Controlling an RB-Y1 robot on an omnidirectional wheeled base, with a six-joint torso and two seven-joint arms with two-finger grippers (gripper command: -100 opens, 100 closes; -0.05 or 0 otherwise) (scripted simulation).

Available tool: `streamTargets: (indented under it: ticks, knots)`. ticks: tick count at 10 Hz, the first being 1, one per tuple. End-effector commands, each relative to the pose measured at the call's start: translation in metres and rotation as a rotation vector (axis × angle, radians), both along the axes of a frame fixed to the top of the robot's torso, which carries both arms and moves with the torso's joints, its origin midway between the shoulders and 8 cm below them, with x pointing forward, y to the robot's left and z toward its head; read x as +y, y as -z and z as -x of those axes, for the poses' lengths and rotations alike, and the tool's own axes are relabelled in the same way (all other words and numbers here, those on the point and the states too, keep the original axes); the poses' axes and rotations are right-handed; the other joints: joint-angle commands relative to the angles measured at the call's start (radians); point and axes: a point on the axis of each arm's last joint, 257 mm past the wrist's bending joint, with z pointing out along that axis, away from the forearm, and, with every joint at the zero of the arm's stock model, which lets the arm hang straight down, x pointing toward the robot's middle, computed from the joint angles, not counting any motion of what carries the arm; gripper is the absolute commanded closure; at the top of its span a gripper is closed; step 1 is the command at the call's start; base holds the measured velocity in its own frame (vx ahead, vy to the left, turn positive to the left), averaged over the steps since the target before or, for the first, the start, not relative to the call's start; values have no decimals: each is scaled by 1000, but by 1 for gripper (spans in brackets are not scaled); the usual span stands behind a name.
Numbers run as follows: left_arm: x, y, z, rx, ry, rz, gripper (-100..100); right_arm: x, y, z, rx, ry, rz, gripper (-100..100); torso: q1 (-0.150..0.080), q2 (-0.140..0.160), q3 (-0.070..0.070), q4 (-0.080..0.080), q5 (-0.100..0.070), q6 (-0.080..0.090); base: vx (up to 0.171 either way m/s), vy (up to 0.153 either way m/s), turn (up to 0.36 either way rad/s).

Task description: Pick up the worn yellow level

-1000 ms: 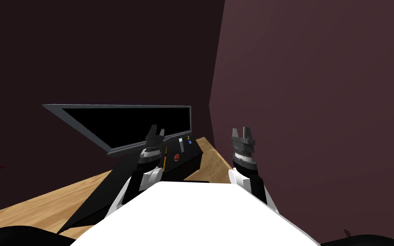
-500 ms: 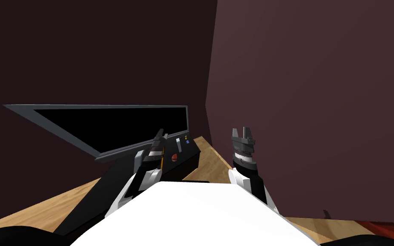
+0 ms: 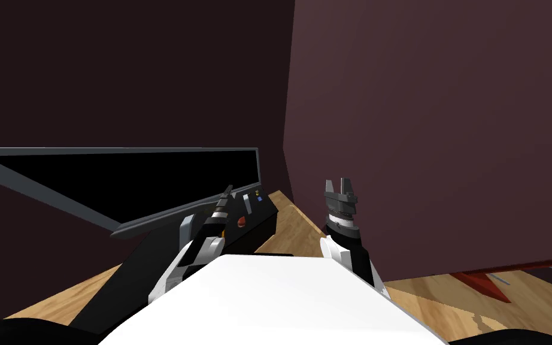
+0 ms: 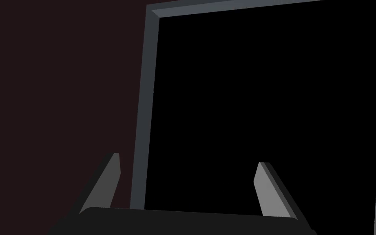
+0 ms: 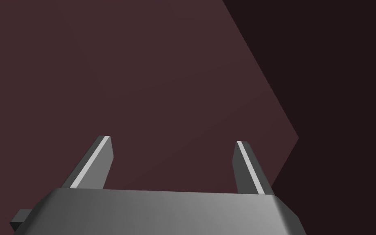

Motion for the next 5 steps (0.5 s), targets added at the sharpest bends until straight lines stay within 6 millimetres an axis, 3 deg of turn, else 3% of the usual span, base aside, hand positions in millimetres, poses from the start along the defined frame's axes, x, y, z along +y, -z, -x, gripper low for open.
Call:
streamTargets:
  ticks: [1, 4, 5]
  knots:
    - [8, 23, -7, 75, -5, -10, -100, 0, 0, 0, 0, 0, 0, 0, 0, 0, 0, 0, 0, 0, -31, 9, -150]
    - [16, 54, -13, 173, -14, -17, -100, 0, 0, 0, 0, 0, 0, 0, 0, 0, 0, 0, 0, 0, -26, 19, -108]
    - [25, 76, -17, 238, -21, -28, -100, 0, 0, 0, 0, 0, 0, 0, 0, -1, 0, 0, 0, 0, -38, 24, -157]
